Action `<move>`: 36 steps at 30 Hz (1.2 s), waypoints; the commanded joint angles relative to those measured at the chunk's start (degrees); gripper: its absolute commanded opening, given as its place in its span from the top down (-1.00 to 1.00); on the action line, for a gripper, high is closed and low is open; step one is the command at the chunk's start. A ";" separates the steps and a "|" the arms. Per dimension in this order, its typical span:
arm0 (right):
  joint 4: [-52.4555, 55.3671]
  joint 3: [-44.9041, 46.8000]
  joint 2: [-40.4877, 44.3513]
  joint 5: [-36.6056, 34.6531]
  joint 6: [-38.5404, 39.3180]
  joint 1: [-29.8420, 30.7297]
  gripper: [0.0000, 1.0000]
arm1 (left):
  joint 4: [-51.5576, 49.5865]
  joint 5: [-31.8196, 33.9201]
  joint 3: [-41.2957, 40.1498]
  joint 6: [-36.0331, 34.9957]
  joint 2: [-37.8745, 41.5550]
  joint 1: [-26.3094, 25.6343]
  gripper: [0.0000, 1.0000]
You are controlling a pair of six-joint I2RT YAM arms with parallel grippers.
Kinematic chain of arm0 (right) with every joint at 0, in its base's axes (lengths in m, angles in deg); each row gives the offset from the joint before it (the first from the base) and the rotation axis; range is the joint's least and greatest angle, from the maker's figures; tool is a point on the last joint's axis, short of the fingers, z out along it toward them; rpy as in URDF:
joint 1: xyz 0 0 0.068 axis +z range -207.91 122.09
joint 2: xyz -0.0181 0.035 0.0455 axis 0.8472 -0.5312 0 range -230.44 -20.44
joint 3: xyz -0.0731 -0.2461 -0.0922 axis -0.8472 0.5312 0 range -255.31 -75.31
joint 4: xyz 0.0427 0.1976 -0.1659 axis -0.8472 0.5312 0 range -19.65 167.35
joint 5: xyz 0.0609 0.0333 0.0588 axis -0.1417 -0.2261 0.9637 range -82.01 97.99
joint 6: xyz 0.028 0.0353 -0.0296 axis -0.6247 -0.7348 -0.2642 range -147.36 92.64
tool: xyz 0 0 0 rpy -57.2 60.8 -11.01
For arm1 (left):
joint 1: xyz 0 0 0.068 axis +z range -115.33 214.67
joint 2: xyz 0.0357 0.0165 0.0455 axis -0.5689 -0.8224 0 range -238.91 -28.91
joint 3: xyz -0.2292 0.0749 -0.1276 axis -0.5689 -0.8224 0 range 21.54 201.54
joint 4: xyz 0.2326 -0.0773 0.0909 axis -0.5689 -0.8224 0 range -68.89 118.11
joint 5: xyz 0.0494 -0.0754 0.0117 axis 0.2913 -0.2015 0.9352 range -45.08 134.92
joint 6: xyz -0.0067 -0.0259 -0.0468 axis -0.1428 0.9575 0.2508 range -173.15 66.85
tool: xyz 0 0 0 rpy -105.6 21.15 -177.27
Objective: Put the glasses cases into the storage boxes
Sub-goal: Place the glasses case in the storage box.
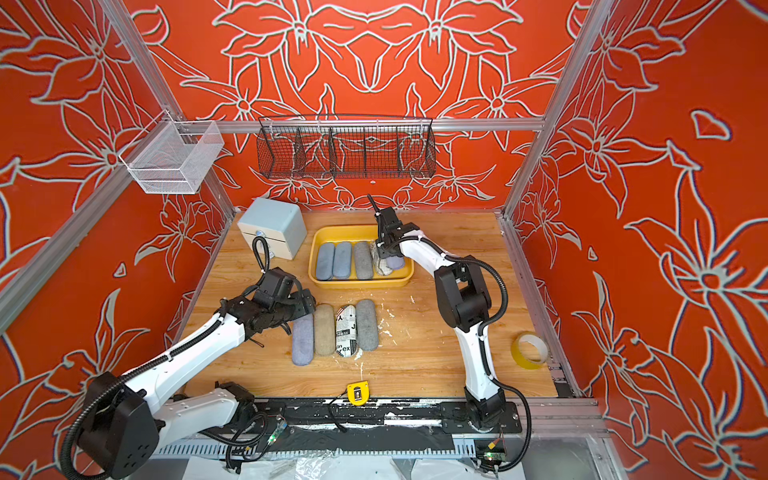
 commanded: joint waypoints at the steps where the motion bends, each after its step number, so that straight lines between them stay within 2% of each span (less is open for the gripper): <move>1: 1.04 -2.98 -0.96 -1.02 0.86 -0.87 -0.28 | -0.61 0.31 -0.82 -0.04 0.07 0.55 -0.87; 14: 1.66 -3.00 -3.91 -2.02 -0.17 -1.95 -0.34 | -0.50 -0.37 0.47 -0.55 -1.49 0.90 -0.87; 22: 1.81 -2.61 -4.13 -1.78 -0.30 -1.94 -0.52 | -0.42 -0.75 1.18 -0.65 -2.29 0.99 -0.87; 28: 0.60 -1.06 -0.58 -1.08 -0.66 -1.94 -0.54 | -1.42 -0.45 1.10 -0.35 -2.35 0.99 -0.87; 36: -3.08 2.96 9.70 2.47 -1.25 -1.92 -0.53 | -4.05 0.57 0.13 1.05 -2.08 0.99 -0.88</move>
